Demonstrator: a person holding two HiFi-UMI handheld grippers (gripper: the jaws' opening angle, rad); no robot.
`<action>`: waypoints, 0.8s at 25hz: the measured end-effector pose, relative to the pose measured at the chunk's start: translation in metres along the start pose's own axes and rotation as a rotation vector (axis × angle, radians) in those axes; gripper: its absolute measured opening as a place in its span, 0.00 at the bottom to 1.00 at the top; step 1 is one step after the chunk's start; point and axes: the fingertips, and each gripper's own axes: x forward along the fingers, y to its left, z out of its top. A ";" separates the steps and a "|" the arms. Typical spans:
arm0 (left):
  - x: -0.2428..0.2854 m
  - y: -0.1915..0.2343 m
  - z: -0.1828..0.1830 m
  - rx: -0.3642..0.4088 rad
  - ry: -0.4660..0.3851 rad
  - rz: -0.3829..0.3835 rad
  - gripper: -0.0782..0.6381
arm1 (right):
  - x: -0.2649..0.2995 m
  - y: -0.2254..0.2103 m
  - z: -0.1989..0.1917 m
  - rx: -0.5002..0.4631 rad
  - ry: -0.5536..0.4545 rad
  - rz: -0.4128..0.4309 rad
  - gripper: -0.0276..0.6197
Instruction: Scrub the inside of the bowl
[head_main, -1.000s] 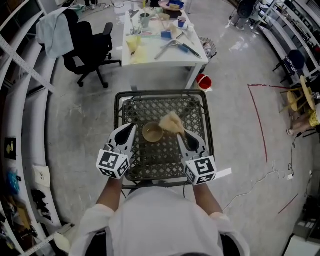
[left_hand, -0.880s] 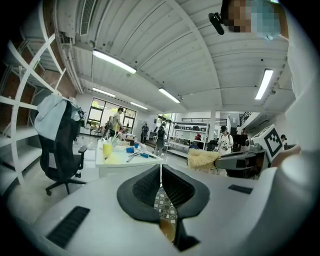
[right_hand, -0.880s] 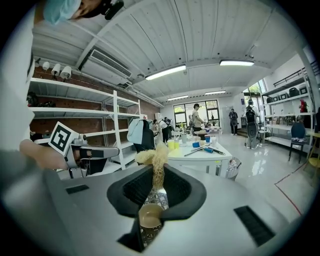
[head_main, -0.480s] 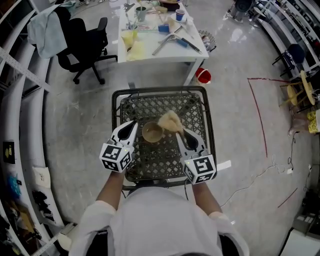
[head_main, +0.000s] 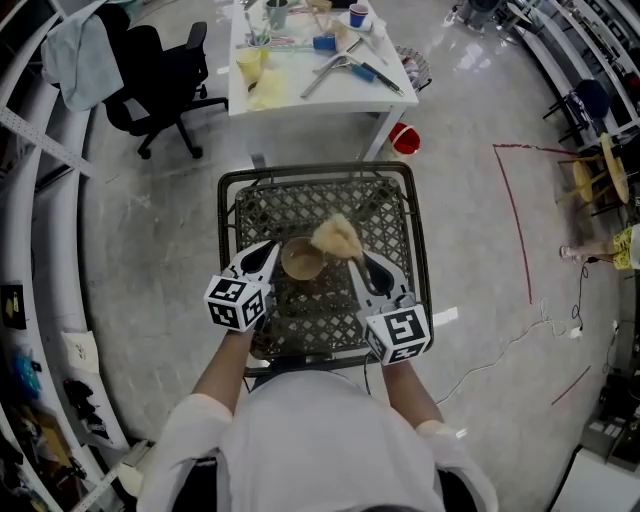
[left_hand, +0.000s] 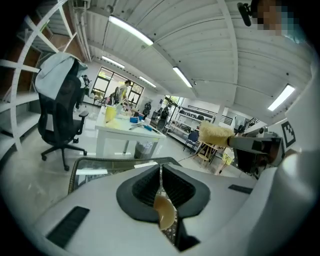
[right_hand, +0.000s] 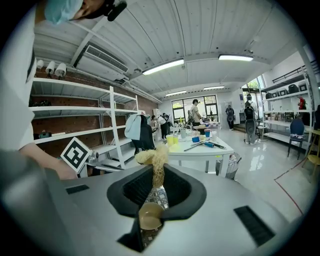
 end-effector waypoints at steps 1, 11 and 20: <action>0.004 0.002 -0.007 -0.007 0.019 -0.001 0.16 | 0.001 0.000 -0.001 0.000 0.004 -0.001 0.15; 0.027 0.013 -0.061 -0.023 0.179 -0.005 0.16 | 0.000 0.005 -0.011 -0.004 0.036 -0.004 0.15; 0.035 0.026 -0.099 -0.080 0.275 0.017 0.16 | 0.004 0.013 -0.017 -0.005 0.058 0.009 0.15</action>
